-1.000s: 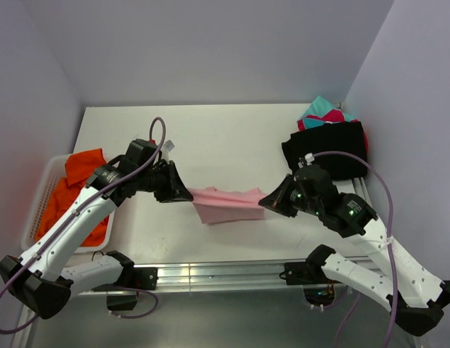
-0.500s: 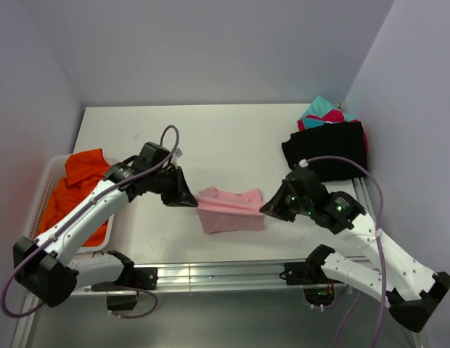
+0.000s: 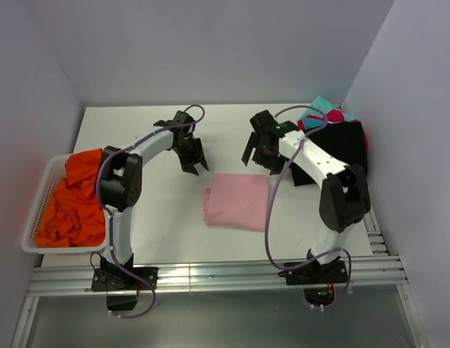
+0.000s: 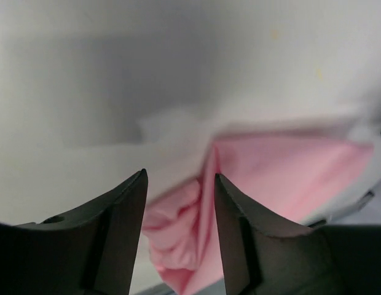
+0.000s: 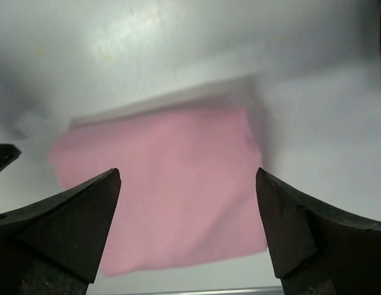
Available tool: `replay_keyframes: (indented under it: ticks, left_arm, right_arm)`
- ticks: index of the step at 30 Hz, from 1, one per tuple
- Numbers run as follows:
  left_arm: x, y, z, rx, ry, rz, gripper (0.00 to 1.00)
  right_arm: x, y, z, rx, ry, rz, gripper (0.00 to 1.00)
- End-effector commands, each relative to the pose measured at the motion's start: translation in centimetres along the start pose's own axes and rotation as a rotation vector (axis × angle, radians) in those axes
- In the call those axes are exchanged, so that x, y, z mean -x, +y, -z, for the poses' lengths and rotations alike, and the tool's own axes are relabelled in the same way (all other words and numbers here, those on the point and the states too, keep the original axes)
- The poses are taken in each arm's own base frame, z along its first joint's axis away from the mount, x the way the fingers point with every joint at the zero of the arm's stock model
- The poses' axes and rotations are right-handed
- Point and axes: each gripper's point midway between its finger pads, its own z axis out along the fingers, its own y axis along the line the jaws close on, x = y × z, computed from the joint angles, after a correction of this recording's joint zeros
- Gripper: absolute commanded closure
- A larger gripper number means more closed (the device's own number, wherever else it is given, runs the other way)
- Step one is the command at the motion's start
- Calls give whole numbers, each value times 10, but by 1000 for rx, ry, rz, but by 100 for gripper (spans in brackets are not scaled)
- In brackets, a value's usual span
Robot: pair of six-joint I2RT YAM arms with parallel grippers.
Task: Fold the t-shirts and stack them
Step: Fold the long partially folded tshirt into a neat square
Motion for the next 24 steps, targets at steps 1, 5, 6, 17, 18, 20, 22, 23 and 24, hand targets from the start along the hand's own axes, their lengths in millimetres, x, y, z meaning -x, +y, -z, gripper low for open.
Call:
replay_keyframes:
  ticks: [1, 5, 6, 17, 18, 20, 22, 23, 24]
  left_arm:
    - [52, -7, 42, 5, -146, 33, 45]
    - [61, -17, 74, -11, -227, 34, 44]
    - [60, -20, 85, -19, -250, 30, 45]
    - [-3, 6, 106, -98, -284, 91, 49]
    - [-7, 2, 106, -139, -288, 87, 48]
    - [-30, 9, 98, -182, -255, 110, 47]
    - [-50, 13, 86, -237, -220, 138, 47]
    - [-55, 10, 94, -272, -236, 135, 46]
    - [-63, 11, 90, -304, -224, 149, 46]
  right_arm:
    - [42, -1, 16, -25, -84, 41, 2]
    - [48, -6, 30, 30, -111, 22, 2]
    - [41, -11, 26, 32, -101, 24, 2]
    - [-60, -39, 27, 423, -61, -32, 2]
    - [-70, -43, 18, 429, -42, -36, 2]
    - [-76, -46, 11, 445, -48, -45, 2]
    - [-76, -45, 13, 474, -74, -43, 2]
    - [-76, -45, 11, 481, -84, -41, 2]
    - [-75, -44, 11, 490, -92, -34, 2]
